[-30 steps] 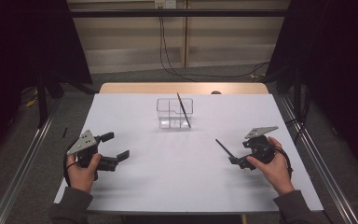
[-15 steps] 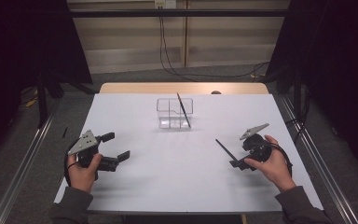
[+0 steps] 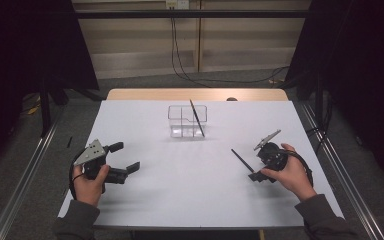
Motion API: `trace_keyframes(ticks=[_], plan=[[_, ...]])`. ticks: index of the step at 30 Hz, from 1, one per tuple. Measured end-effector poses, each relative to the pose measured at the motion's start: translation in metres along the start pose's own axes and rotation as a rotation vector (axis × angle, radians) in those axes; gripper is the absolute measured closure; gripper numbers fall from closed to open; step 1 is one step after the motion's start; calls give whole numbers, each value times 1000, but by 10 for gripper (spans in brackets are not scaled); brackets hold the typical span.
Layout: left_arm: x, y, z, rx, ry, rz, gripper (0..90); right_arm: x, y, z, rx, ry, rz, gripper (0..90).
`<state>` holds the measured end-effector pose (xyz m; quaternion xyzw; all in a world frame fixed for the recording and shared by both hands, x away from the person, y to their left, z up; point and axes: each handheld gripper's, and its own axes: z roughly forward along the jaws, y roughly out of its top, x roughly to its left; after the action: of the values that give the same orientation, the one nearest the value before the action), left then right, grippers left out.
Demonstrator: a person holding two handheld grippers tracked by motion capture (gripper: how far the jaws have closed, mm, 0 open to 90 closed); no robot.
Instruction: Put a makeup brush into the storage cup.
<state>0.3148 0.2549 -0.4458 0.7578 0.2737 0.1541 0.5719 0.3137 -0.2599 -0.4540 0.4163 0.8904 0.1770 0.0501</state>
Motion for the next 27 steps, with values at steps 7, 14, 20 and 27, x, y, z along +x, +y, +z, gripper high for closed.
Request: trace_keyframes(ticks=[7, 14, 20, 27], plan=[[0, 0, 1, 3, -7, 2, 12, -2, 2, 0, 41, -2, -4, 220], [0, 0, 1, 5, 2, 2, 14, 0, 4, 3, 69, -12, -31, 296], [-1, 0, 2, 14, -4, 6, 16, 2, 5, 2, 77, -24, -47, 356], [-1, -1, 4, 10, -6, 3, 17, 9, 10, 1, 102, -14, -77, 511]])
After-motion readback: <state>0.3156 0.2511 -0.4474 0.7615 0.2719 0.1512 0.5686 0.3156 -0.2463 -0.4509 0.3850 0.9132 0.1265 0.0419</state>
